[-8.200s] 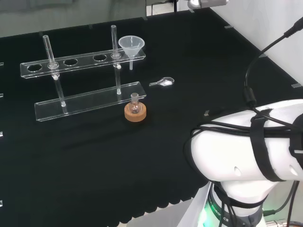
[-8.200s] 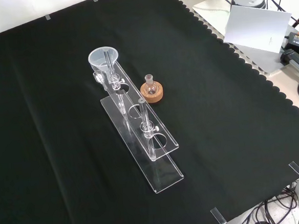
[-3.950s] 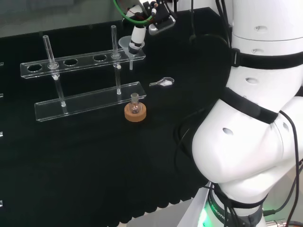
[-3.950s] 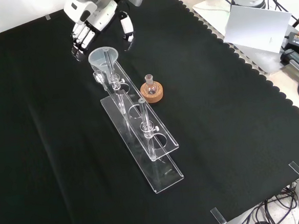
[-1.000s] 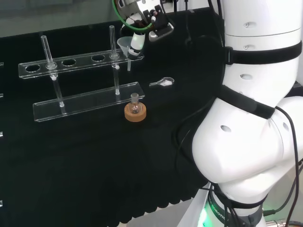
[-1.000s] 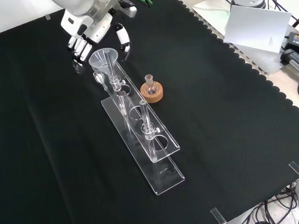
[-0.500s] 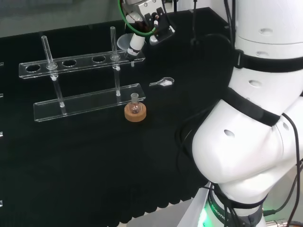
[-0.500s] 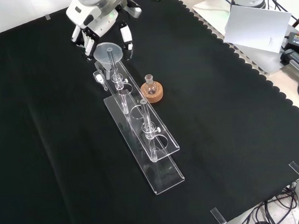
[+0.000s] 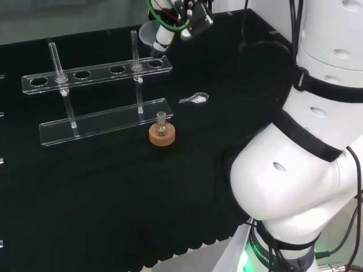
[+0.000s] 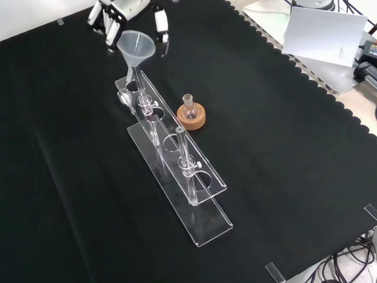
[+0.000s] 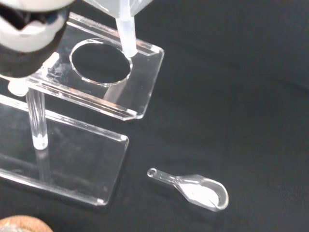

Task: Pick up the funnel from the transparent funnel stand.

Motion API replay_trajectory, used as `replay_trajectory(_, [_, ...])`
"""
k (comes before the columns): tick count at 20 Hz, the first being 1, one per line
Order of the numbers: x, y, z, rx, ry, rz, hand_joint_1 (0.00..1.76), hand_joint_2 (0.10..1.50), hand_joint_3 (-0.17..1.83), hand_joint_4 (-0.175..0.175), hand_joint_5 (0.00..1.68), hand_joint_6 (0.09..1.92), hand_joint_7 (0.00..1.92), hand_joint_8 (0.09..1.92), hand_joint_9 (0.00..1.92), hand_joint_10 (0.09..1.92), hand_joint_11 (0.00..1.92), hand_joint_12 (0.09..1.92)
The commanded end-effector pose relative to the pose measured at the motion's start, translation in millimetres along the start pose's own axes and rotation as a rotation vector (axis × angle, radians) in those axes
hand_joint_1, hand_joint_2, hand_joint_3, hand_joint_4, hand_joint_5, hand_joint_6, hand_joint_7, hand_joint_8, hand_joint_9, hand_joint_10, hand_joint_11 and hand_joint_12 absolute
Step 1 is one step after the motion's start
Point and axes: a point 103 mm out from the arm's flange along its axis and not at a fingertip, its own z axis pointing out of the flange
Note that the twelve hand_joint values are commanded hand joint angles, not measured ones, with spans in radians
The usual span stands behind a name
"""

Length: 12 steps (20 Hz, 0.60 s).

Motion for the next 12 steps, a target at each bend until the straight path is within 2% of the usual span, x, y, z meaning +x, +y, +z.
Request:
replay_trajectory(1, [-7.8, -41.2, -31.5, 0.026, -0.014, 0.042, 1.02, 0.97, 0.27, 0.175, 1.0, 1.0, 1.05, 0.89, 1.21, 0.57, 0.44, 1.36])
replay_trajectory(6, [-8.0, -68.8, -36.1, 0.052, 0.008, 0.07, 1.01, 0.98, 0.25, 0.175, 0.99, 1.02, 1.04, 0.89, 1.21, 0.57, 0.45, 1.35])
replay_trajectory(12, [-5.2, -87.6, -20.7, 0.1, 0.078, 0.085, 1.01, 0.99, 0.24, 0.175, 0.98, 1.04, 1.04, 0.89, 1.21, 0.58, 0.53, 1.3])
